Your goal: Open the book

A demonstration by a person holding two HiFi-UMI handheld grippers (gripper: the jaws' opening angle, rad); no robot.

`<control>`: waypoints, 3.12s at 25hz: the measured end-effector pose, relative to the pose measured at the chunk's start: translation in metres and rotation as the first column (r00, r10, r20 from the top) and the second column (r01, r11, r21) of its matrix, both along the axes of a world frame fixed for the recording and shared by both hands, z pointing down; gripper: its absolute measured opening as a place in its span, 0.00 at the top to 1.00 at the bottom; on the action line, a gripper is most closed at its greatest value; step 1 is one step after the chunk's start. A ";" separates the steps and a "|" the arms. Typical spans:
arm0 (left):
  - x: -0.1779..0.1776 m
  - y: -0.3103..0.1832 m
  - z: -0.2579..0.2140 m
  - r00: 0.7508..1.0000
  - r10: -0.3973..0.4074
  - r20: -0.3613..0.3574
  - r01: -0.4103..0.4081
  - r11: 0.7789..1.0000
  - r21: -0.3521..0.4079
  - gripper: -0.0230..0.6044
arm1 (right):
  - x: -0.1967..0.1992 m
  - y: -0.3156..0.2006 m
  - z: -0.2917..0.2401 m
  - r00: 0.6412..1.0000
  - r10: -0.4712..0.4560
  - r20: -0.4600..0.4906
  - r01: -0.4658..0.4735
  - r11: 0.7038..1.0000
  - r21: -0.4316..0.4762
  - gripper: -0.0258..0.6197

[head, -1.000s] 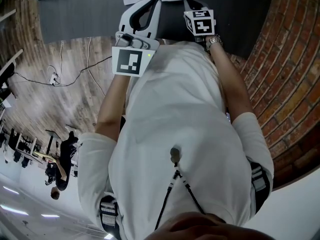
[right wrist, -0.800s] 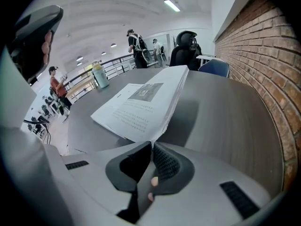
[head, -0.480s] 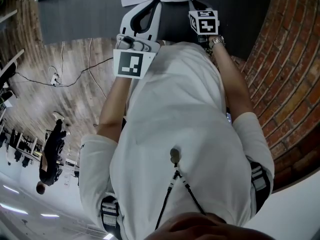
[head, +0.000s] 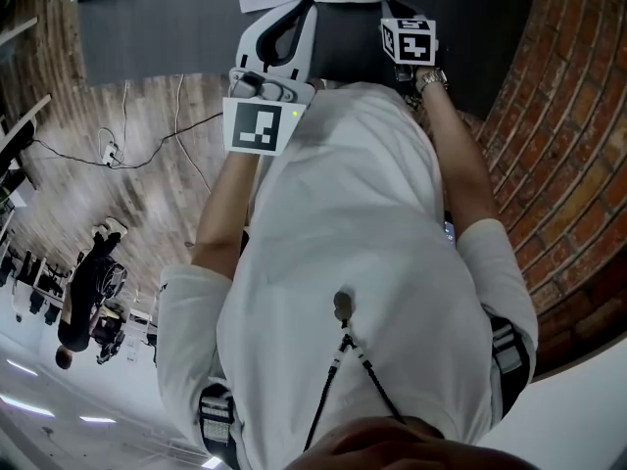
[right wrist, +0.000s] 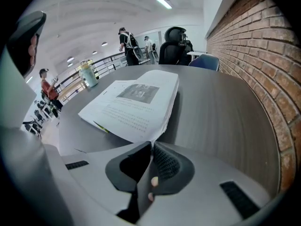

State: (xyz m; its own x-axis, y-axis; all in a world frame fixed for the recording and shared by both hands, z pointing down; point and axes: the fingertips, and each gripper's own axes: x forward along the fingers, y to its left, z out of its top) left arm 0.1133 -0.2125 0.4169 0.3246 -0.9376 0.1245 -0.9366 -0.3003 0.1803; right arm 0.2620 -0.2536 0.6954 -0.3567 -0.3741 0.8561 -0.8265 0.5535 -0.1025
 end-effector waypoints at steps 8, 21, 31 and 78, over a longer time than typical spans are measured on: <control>0.001 0.005 0.002 1.000 -0.004 0.003 0.004 1.000 -0.004 0.93 | 0.011 -0.002 0.007 0.999 0.024 -0.021 -0.024 1.000 -0.005 0.89; -0.006 0.009 0.002 1.000 -0.017 0.002 0.017 1.000 -0.007 0.93 | 0.022 -0.007 0.015 0.997 0.051 -0.056 -0.051 0.999 -0.007 0.89; -0.012 0.008 0.005 1.000 -0.007 -0.009 0.007 1.000 -0.007 0.93 | 0.031 -0.008 0.019 0.991 0.109 -0.072 -0.110 0.994 -0.007 0.89; -0.195 0.055 -0.034 0.984 0.178 -0.020 -0.177 0.983 0.054 0.93 | -0.264 0.075 -0.171 0.927 0.026 0.373 -0.106 0.975 0.196 0.90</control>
State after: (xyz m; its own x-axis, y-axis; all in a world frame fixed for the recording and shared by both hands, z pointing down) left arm -0.0815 -0.1577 0.3827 0.4890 -0.8697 0.0675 -0.8630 -0.4710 0.1825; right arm -0.0023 -0.1787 0.5244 -0.5979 -0.5635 0.5701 -0.7887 0.5405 -0.2930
